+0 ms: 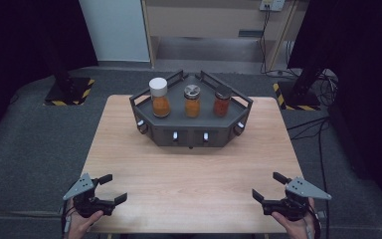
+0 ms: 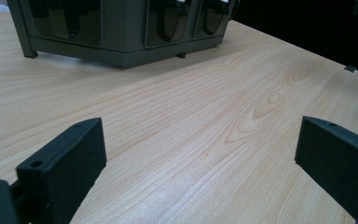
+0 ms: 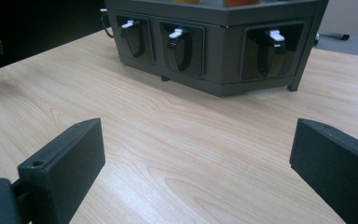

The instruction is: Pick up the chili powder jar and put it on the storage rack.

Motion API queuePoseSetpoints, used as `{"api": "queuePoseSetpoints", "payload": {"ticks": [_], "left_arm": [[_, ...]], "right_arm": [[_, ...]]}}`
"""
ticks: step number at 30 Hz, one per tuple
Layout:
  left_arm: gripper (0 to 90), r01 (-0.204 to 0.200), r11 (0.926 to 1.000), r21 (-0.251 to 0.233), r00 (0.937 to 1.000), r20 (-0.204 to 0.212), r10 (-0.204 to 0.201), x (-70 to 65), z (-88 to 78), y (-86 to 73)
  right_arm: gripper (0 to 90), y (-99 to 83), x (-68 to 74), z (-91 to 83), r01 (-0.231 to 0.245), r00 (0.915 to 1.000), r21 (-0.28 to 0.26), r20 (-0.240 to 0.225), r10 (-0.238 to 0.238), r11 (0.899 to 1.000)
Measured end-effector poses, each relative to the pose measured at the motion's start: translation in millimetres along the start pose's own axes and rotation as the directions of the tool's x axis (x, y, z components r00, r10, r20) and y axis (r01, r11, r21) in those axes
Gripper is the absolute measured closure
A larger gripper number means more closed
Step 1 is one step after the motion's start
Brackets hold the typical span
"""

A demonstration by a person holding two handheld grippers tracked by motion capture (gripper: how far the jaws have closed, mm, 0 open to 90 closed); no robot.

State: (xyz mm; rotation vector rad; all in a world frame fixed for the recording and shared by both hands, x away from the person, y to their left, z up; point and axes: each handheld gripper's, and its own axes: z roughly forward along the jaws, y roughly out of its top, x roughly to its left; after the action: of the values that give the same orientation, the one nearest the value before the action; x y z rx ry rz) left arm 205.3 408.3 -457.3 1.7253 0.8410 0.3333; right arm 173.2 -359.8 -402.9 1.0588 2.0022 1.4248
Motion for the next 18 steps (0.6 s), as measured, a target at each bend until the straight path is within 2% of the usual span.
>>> {"api": "queuePoseSetpoints", "payload": {"ticks": [8,18], "left_arm": [[1.0,-0.007,1.0,-0.001,1.0,0.005,0.007,-0.6,0.0,0.4],[1.0,-0.011,0.9999,-0.005,0.9999,0.008,0.011,-1.1,-0.8,0.3]], "right_arm": [[3.6,-13.1,-1.4,1.6,0.001,0.9999,0.003,0.012,-0.001,1.0],[4.1,-19.5,-8.3,11.3,0.015,0.9998,0.026,-0.014,-0.015,1.0]]}}
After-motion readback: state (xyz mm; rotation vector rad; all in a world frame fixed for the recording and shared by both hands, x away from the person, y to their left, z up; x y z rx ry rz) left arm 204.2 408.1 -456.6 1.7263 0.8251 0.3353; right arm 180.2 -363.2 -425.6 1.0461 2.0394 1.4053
